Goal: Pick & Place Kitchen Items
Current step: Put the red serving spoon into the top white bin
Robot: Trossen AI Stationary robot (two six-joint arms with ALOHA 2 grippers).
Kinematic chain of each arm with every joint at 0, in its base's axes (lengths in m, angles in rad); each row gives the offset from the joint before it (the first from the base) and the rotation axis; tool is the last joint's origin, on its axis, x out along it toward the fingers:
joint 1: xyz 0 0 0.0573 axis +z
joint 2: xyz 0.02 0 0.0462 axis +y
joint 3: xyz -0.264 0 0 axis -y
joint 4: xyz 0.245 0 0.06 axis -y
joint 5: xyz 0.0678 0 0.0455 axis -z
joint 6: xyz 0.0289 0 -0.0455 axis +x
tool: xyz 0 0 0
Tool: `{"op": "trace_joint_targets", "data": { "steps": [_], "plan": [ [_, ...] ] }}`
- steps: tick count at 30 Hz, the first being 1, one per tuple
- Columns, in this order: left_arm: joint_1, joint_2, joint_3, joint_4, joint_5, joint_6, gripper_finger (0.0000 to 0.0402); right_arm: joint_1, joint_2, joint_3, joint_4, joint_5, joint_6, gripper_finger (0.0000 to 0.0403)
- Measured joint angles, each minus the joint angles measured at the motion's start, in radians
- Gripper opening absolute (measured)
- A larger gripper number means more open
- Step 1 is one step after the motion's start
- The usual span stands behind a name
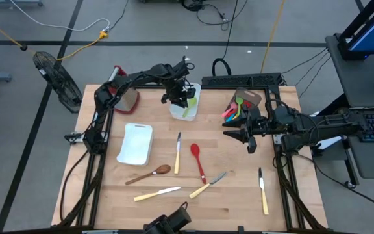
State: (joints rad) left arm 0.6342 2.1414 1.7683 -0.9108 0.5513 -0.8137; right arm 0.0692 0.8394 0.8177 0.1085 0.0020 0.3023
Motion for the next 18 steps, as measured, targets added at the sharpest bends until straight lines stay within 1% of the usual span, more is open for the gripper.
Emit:
{"op": "trace_joint_targets", "data": {
  "steps": [10,18],
  "plan": [
    [0.002,0.000,0.000,0.009,-0.013,-0.011,0.0083,0.000,0.000,0.000,0.000,-0.002,-0.003,0.0153],
    [0.013,0.000,0.000,0.094,-0.008,-0.022,0.0083,0.000,0.000,0.000,0.000,-0.002,-0.003,0.0153]
  ]
}}
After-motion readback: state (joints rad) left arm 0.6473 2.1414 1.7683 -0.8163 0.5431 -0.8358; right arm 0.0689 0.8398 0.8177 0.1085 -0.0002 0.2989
